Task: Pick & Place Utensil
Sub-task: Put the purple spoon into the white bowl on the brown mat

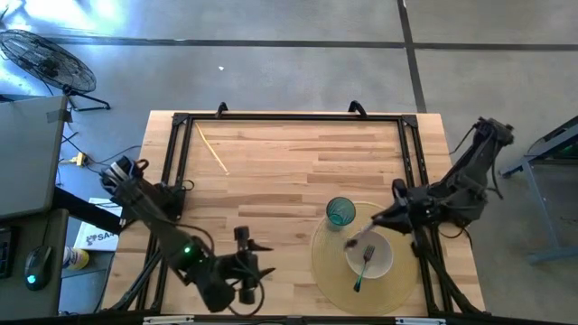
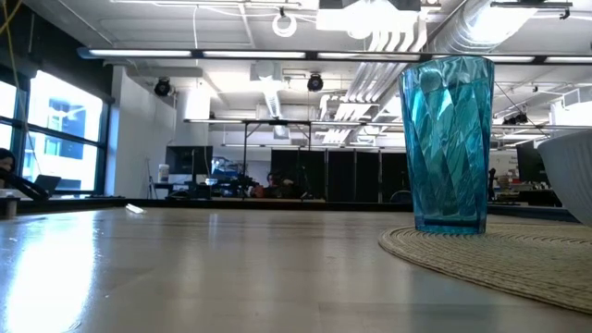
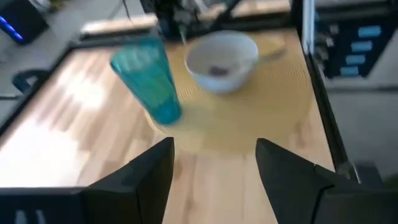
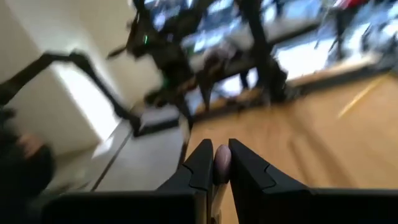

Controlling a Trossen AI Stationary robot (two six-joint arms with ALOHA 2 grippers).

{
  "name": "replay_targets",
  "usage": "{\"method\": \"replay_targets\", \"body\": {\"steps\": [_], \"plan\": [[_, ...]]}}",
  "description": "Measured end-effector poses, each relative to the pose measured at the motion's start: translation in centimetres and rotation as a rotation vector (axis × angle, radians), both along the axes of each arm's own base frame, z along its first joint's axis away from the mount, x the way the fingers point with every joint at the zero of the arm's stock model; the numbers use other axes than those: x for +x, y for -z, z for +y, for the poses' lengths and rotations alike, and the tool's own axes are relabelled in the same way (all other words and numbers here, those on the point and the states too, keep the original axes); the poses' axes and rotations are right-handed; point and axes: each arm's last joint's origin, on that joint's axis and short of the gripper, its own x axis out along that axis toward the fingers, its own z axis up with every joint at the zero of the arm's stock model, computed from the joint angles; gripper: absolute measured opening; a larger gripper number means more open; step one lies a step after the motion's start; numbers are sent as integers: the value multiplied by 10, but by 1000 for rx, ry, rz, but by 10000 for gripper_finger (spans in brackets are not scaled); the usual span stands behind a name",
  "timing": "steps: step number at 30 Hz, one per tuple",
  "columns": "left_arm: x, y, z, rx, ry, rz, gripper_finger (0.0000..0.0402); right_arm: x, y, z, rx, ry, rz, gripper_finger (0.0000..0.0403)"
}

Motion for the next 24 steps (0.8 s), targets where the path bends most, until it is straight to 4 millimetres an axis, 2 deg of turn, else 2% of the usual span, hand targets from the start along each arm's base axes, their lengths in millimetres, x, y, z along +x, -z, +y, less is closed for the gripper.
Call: {"method": "replay_targets", "body": {"steps": [4,10,16,24], "plan": [[-7,7,-8,-22,14,36,223,-10,10,-8,59,-94,129,26],[-7,6,-9,-33,15,27,223,-11,27,-11,59,-184,322,25],[-4,6,-5,-37,-20,14,223,-11,44,-14,45,-153,498,28],[-3,6,-4,-41,-29,12,223,-1,71,-7,26,-134,625,26]]}}
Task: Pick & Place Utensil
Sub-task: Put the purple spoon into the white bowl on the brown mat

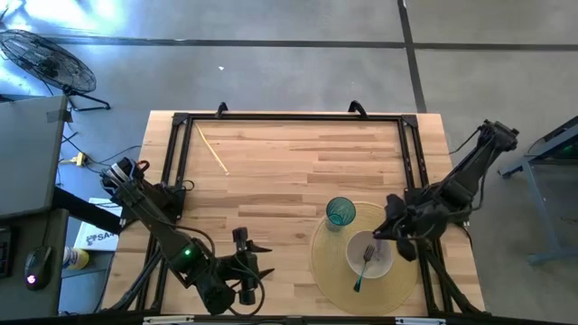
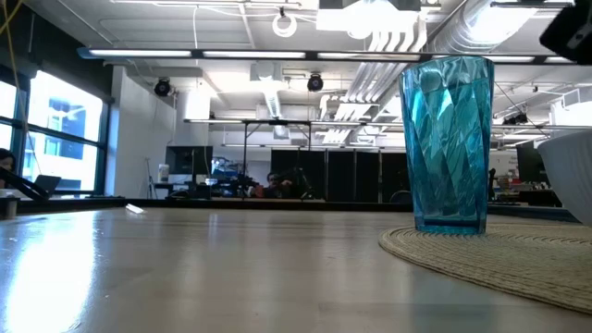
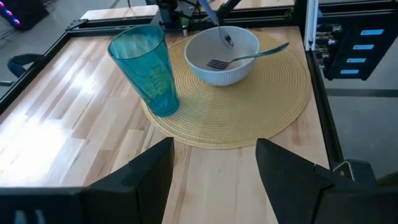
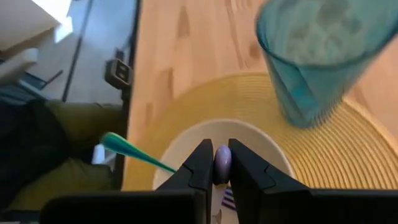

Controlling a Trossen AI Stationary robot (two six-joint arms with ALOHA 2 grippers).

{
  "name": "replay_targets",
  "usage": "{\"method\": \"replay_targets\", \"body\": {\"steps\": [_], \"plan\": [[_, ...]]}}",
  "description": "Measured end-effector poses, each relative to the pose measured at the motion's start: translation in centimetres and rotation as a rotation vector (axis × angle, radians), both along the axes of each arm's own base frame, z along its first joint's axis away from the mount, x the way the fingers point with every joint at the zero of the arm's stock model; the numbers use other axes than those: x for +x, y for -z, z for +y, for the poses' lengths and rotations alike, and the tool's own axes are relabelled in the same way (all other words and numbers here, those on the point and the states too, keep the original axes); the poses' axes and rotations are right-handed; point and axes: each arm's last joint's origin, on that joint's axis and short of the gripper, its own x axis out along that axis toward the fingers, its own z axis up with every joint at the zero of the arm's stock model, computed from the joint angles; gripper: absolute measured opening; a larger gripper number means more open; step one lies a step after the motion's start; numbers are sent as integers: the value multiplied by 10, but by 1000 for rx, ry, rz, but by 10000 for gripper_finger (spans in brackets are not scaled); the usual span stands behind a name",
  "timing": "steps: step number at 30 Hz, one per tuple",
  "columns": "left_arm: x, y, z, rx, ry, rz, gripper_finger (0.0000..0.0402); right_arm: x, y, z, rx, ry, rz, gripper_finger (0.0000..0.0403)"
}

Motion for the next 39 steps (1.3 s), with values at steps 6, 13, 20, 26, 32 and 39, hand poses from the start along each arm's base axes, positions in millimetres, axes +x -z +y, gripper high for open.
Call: {"method": "replay_targets", "body": {"steps": [6,13,20,26,32,39], "plan": [[0,0,0,3,-5,-4,223,6,22,1,26,78,95,31],[0,0,0,4,-7,-5,223,12,35,3,80,119,82,30],[0,0,0,4,-7,-5,223,12,55,-4,147,269,125,35],[0,0,0,4,-6,-5,223,12,58,-6,162,285,130,45],[0,0,0,3,-6,-5,223,14,57,-7,130,313,83,64],[0,0,0,2,-4,-3,223,18,57,-12,126,346,79,66]]}}
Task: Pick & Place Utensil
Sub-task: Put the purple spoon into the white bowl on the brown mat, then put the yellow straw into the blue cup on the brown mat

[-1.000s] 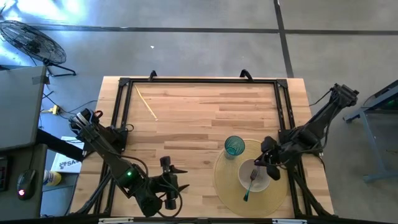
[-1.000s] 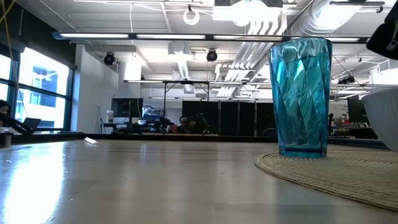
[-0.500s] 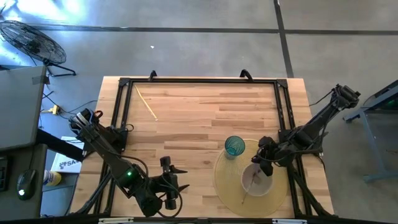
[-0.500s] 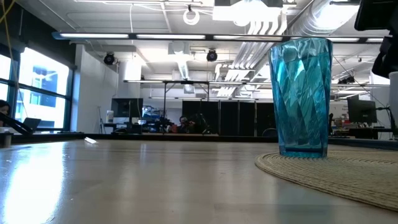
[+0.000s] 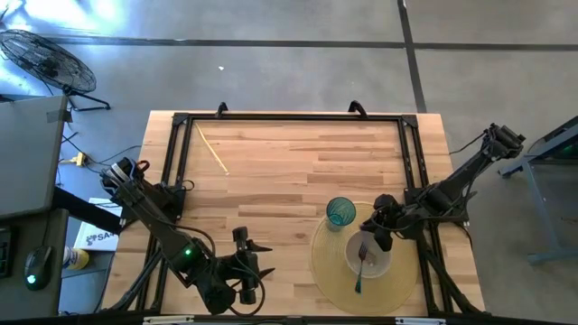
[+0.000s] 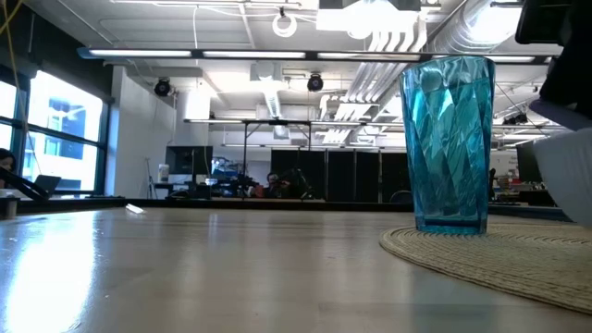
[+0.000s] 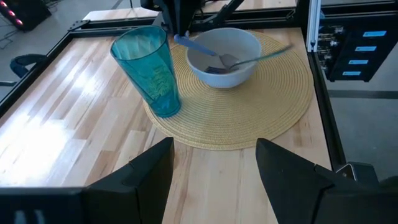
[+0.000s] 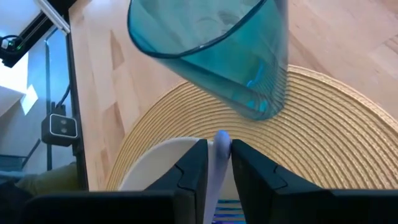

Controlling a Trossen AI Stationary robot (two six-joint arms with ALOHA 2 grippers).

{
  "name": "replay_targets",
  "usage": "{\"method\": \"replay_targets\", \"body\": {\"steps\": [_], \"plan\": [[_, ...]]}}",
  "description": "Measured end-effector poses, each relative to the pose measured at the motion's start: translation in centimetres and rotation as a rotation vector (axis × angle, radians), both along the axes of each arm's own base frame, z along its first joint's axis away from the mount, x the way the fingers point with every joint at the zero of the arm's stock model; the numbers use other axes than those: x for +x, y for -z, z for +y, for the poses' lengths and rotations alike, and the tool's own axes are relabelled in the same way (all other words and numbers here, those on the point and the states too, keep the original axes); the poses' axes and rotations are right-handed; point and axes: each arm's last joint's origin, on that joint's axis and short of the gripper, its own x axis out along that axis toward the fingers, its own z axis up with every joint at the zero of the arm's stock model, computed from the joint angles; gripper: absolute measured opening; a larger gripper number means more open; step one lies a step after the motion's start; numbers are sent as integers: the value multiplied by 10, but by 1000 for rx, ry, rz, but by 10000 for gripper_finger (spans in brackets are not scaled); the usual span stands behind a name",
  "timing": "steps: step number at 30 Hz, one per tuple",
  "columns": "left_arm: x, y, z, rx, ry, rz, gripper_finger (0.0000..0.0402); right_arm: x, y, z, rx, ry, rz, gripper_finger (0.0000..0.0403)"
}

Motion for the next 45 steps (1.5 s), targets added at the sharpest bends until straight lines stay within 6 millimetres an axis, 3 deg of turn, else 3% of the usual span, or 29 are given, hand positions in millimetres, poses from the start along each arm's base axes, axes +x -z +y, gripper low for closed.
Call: {"method": "replay_targets", "body": {"steps": [18,21,24,31,35,39,45], "plan": [[0,1,0,-30,-8,4,223,0,0,-11,-16,51,19,67],[-1,1,1,-42,-16,11,223,-2,-7,-15,-40,54,10,67],[2,5,12,-52,-63,64,223,-4,-27,-17,-90,61,1,63],[1,6,85,-152,-461,232,223,-11,-87,-13,-195,19,-108,37],[-5,12,133,-152,-751,396,223,-16,-107,-8,-215,-17,-176,24],[-5,35,178,-209,-1000,512,223,-21,-109,-2,-217,-34,-203,16],[-15,93,249,-286,-1279,629,223,-20,-95,15,-196,-58,-167,12]]}}
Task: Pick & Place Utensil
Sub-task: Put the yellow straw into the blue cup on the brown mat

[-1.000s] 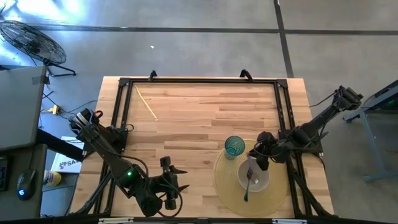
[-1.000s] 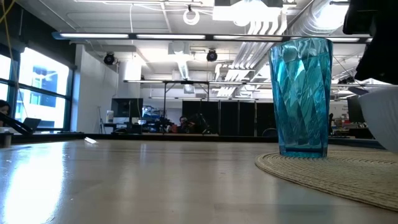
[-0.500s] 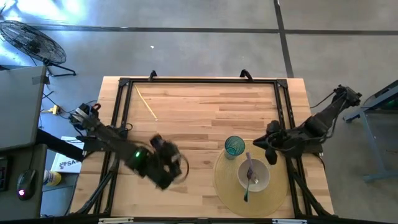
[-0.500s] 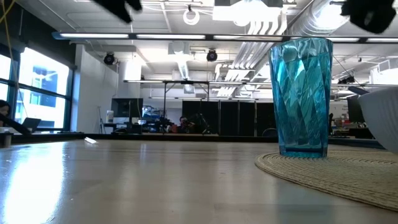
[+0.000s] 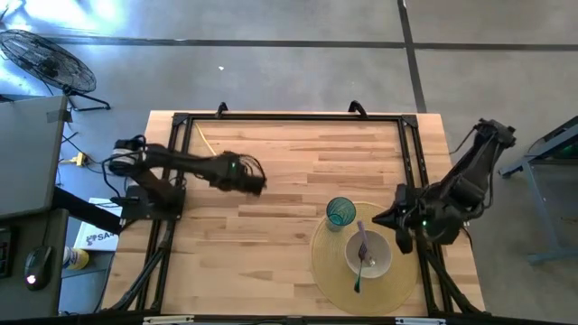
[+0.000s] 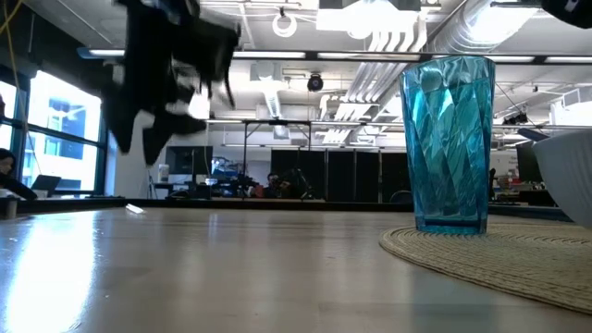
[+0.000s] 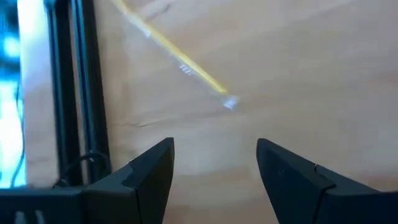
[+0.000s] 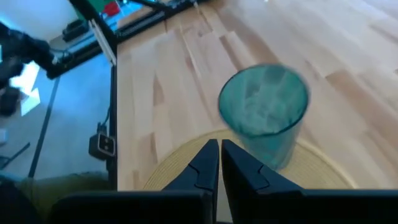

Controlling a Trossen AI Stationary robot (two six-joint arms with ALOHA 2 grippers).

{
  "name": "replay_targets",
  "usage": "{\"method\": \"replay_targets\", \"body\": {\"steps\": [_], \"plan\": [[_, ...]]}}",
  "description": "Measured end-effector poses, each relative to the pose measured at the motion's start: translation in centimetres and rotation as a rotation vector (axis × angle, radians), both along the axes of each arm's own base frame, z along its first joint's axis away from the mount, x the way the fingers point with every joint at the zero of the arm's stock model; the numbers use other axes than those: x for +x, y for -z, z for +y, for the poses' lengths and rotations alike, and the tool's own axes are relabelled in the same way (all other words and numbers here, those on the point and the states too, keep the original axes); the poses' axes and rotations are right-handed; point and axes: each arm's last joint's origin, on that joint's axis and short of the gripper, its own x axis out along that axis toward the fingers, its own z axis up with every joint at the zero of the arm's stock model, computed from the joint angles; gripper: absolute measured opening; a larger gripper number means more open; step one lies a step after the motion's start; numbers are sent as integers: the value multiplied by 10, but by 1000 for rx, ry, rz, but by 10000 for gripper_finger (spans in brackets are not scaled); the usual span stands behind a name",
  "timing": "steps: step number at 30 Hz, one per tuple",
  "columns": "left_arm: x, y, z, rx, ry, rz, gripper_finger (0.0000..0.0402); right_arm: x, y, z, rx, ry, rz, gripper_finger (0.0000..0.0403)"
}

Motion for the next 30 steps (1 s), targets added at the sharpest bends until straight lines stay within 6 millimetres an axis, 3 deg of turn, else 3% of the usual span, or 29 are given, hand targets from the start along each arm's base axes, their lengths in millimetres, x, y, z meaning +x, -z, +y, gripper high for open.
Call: {"method": "replay_targets", "body": {"steps": [7,12,17,25,30], "plan": [[-29,62,64,-17,-236,-41,223,8,13,27,18,-47,49,12],[-30,78,87,99,-303,-204,223,12,17,36,23,-65,49,12],[-29,81,89,162,-318,-251,223,13,18,37,29,-74,60,12],[-49,106,76,188,-418,-298,220,13,18,37,32,-77,62,12],[-49,112,65,221,-420,-362,176,13,18,37,31,-77,61,12]]}}
